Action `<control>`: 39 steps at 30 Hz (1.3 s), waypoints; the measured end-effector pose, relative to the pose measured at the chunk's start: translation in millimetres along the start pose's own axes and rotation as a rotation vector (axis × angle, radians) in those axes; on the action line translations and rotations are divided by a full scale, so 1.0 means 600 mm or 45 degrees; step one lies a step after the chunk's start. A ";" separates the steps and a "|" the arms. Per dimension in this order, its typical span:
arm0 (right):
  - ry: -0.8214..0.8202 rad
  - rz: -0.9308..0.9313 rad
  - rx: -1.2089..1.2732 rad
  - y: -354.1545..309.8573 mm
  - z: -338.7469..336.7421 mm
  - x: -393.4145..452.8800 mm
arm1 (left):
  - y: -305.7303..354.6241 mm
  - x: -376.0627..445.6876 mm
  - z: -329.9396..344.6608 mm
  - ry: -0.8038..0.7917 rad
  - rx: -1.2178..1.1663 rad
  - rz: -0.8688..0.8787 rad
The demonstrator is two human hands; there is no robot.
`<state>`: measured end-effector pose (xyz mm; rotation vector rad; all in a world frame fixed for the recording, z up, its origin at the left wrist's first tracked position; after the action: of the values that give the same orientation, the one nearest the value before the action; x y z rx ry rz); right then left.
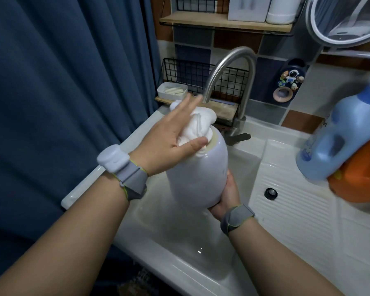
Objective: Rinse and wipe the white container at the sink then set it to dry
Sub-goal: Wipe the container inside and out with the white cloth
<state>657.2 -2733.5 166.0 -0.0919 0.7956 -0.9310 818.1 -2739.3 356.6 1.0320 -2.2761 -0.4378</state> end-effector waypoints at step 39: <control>-0.167 0.189 0.009 -0.028 0.008 -0.032 | -0.067 0.021 -0.057 1.144 -0.721 -0.414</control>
<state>642.5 -2730.8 187.2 -0.0856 0.6687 -0.7792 856.3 -2776.4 367.2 1.0092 -1.1072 -0.5587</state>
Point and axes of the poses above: each hand's wrist, its own x-axis towards the middle knuckle, its own z-axis out of the palm, y = z × x, the point moved 1 cm from there along x, towards the middle knuckle, and after that the axes turned 11 degrees about z, right-handed, at the moved point
